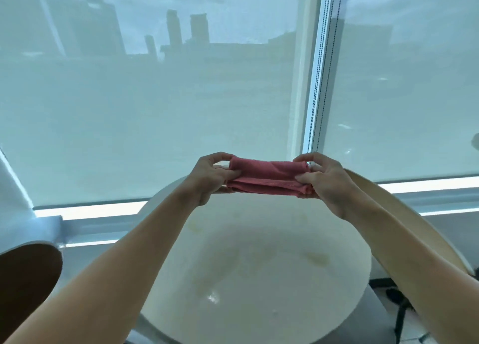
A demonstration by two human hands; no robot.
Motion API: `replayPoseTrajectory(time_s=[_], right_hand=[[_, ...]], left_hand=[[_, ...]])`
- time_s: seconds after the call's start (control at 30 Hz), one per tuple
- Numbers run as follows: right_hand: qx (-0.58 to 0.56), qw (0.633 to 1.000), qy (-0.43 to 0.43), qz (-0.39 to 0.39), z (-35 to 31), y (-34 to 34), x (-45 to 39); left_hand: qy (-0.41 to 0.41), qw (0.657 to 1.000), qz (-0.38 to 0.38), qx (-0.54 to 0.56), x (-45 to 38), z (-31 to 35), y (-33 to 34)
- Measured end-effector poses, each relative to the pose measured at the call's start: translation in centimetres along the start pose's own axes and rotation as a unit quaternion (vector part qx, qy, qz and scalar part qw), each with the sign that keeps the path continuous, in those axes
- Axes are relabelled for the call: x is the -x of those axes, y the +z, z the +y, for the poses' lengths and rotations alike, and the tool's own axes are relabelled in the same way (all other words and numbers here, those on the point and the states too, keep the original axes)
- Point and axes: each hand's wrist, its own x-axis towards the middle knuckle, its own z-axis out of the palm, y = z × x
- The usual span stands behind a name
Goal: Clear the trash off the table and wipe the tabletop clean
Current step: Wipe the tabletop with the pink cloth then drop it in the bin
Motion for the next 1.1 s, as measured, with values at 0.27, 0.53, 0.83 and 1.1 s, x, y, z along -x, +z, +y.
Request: replayPoseTrajectory(time_s=[0.27, 0.53, 0.83, 1.1], right_hand=[[0.002, 0.998, 0.015, 0.064, 4.6, -4.5, -6.7], [0.162, 0.984, 0.027, 0.069, 8.6, -6.2, -7.2], [0.442, 0.897, 0.0, -0.015, 6.5, -3.8, -8.5], [0.539, 0.841, -0.014, -0.047, 7.6, -1.2, -11.1]], left_hand=[[0.021, 0.997, -0.019, -0.074, -10.0, -1.1, 5.8], [0.039, 0.985, -0.03, -0.168, -14.5, -3.7, 10.3], [0.112, 0.965, -0.022, -0.235, -14.7, -3.3, 9.3], [0.081, 0.953, 0.041, -0.289, -9.2, -4.5, -4.4]])
